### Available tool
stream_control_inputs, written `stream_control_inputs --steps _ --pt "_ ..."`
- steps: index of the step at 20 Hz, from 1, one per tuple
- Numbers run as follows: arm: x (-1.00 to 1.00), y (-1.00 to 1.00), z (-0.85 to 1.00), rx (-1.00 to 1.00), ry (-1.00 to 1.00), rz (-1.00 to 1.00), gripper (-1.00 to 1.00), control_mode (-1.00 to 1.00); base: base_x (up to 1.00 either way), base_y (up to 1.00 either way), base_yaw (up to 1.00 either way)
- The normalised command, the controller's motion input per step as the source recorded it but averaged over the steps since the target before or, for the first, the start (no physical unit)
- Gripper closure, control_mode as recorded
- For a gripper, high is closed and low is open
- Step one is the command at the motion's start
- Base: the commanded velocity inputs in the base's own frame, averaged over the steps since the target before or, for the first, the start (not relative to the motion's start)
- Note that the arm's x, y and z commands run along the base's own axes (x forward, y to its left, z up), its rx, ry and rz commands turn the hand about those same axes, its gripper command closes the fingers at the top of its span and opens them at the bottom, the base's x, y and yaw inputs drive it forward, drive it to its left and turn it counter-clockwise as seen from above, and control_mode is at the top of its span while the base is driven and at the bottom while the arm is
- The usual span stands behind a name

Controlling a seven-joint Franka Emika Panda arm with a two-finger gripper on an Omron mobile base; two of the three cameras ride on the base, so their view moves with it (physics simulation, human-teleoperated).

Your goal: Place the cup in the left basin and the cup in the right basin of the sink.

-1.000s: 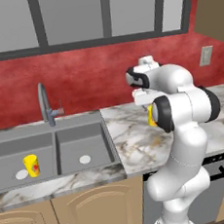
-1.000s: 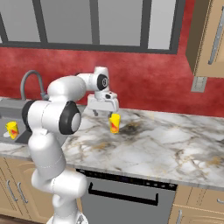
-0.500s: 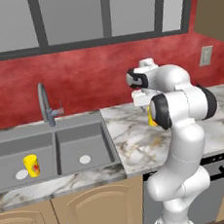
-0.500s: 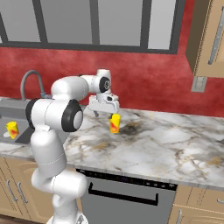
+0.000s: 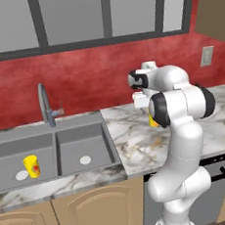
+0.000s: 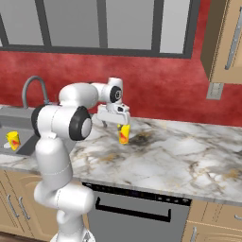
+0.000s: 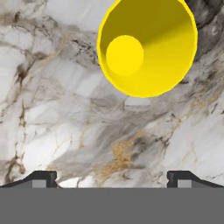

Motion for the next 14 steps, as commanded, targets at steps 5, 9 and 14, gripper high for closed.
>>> stream_control_inputs --steps 5,9,14 --pt "0.09 0.00 -0.10 0.01 -0.01 0.00 -1.00 -1.00 0.00 0.00 0.00" --pt "0.06 0.00 -0.03 0.00 -0.07 0.00 -1.00 -1.00 0.00 0.00 0.00" --pt "0.00 0.00 0.06 0.00 -0.05 0.00 -1.00 -1.00 0.00 0.00 0.00"
